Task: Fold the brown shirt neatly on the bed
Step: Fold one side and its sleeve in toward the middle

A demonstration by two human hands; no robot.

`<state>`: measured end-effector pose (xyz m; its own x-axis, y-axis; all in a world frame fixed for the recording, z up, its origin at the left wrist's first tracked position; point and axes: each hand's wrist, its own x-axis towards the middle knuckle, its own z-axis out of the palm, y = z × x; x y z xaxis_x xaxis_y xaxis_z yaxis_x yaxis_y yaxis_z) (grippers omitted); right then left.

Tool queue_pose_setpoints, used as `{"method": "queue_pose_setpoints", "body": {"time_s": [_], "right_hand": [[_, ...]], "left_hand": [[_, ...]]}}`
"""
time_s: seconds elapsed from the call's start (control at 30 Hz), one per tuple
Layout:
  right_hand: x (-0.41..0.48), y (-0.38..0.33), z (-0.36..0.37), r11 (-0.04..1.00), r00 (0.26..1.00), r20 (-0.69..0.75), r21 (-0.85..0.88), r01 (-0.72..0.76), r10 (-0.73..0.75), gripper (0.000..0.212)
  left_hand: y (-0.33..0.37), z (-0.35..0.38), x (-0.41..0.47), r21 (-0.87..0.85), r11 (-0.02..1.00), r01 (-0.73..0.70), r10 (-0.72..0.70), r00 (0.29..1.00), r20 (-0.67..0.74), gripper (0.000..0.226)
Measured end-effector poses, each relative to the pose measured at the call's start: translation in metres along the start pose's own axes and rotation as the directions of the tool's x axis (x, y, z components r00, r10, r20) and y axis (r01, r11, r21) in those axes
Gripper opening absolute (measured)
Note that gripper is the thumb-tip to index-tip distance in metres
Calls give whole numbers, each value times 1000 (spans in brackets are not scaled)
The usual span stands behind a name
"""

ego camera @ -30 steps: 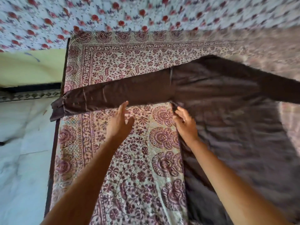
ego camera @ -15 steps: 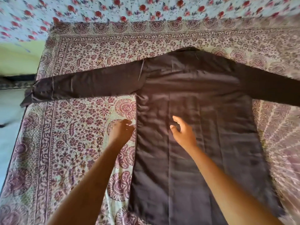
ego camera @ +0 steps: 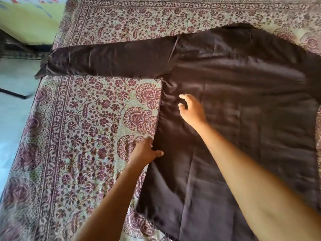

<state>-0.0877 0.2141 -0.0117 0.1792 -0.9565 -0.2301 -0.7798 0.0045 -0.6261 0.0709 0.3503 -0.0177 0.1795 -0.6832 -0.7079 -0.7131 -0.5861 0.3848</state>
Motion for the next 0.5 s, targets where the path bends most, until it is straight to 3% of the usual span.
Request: {"method": "queue_pose_setpoints", "body": {"time_s": [0.1,0.23,0.43,0.5], "right_hand": [[32,-27,12,977,992,104,-192,96,-76,41],[57,-52,36,896,945,327,-420,141,4,46],[70,-64,55,870,946,242,-488,-73,215,71],[71,-66,52,893,956,212,-441,-93,204,74]], "left_hand": [[-10,4,2,27,999,-41,37,990,136,45],[-22,5,-5,71,988,-140,118,962,245,46],[-23,-8,-24,-71,991,-112,132,867,481,58],[-26,-8,-32,-8,991,-133,116,840,531,52]]}}
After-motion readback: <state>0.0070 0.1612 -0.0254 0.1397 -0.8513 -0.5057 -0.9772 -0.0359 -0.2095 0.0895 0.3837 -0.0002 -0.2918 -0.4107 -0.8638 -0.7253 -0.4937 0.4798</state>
